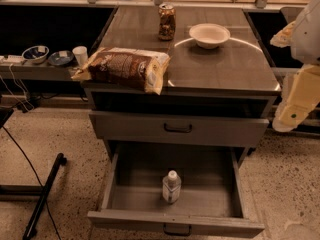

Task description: Pick blue plastic bottle from middle drawer and place on counter

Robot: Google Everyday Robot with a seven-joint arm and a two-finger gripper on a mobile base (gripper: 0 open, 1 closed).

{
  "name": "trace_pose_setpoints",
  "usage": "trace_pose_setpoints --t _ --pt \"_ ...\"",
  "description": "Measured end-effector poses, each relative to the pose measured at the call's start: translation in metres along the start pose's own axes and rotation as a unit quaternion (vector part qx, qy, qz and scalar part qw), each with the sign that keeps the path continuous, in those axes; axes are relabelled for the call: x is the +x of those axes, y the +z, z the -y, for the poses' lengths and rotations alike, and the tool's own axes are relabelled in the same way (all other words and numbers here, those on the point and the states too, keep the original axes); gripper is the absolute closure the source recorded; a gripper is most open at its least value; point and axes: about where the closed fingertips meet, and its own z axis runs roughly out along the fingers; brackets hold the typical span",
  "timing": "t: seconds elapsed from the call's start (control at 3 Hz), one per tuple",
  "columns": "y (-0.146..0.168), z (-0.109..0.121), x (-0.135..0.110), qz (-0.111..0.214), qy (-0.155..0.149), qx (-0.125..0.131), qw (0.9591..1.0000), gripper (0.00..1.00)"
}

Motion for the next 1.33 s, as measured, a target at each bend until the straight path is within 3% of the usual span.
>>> trace_pose_setpoints --t 0.33,0.67,1.0,1.33 --pt "0.0 0.0 0.0 0.0 0.0 0.0 1.0 0.0" --pt "0.03 -0.001 0.012 0.032 0.022 -0.005 0.9992 0.0" --pt "0.122 -0.032 0.048 0.108 0.06 -0.059 0.9906 0.0" --pt "0.151 -0.045 0.076 0.149 0.09 -0.057 0.983 0.0"
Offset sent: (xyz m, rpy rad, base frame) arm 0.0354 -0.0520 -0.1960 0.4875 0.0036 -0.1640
